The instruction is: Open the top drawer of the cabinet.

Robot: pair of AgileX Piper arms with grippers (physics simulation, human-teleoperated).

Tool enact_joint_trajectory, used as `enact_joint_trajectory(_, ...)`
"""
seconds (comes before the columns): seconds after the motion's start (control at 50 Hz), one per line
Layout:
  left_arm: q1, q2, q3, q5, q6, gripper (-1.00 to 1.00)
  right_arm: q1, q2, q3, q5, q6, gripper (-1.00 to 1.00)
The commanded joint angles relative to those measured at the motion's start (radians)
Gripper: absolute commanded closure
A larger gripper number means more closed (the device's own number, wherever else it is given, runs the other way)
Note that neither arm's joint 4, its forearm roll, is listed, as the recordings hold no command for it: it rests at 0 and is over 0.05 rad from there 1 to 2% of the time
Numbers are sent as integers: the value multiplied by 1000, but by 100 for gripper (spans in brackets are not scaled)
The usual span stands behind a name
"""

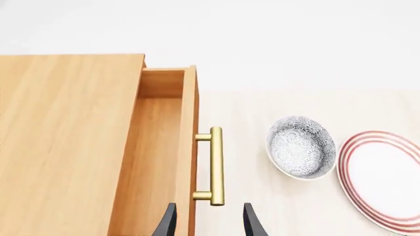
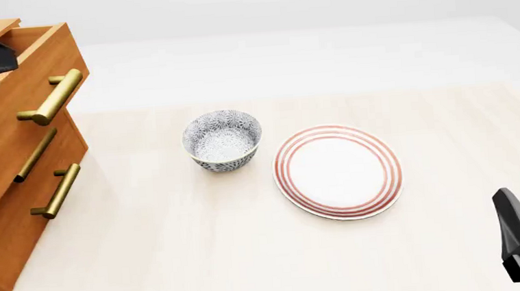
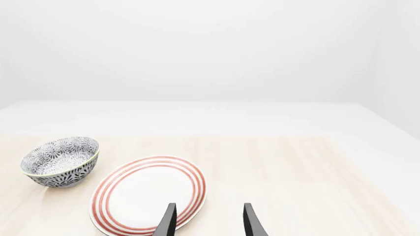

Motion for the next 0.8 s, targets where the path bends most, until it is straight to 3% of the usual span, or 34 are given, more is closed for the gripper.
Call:
enact_joint_trajectory(0.02,7,32,-54,58,5,-100,0,0,0,0,0,-100)
enact_joint_trajectory(0.44,11,56,-95,104,-9,-100,0,0,0,0,0,-100)
enact_joint_trajectory(0.8,41,20,-46,96,-23,-100,0,0,0,0,0,-100)
